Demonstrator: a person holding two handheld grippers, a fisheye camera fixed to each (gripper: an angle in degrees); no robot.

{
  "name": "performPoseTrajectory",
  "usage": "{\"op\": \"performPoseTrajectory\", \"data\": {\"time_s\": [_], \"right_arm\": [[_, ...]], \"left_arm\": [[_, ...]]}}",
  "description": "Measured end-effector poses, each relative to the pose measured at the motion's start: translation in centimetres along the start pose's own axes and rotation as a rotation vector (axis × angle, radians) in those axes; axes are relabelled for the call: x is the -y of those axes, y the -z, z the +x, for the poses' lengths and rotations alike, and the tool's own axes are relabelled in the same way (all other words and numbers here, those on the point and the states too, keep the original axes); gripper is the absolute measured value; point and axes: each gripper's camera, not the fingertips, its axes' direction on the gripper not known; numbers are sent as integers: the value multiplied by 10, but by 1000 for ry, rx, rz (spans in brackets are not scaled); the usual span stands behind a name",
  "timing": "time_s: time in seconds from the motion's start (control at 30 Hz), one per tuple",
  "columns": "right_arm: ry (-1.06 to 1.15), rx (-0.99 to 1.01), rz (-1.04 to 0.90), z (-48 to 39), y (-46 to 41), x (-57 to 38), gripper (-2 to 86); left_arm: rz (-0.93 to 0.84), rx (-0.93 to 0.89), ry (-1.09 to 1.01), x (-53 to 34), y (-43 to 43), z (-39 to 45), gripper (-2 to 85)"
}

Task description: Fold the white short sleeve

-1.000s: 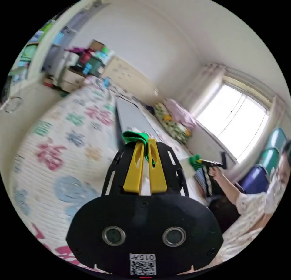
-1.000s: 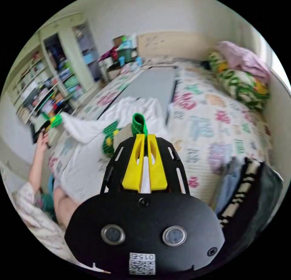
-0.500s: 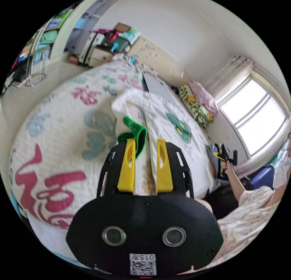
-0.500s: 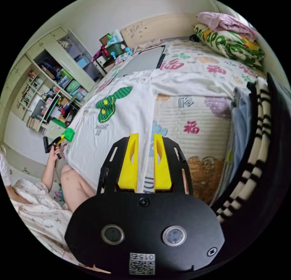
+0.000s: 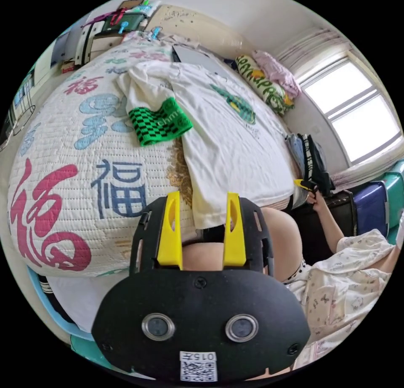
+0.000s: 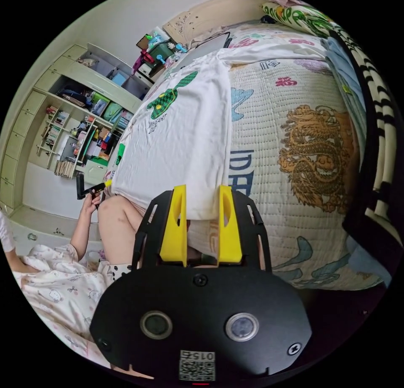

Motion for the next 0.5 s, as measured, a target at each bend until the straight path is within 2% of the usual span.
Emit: {"op": "performPoseTrajectory", "data": {"time_s": [0.07, 0.23, 0.3, 0.5], "right_arm": [[-5, -15, -9, -17, 6, 6, 95], [2, -67, -54, -59, 29, 15, 15], [7, -112, -53, -76, 43, 13, 2], [-67, -194, -1, -91, 88, 1, -5]], "left_arm": [[9, 68, 10, 4, 1, -2, 108], [-22, 61, -26, 3, 6, 0, 60], [-38, 12, -29, 1, 3, -1, 39], [22, 23, -37, -4, 30, -5, 4]]}}
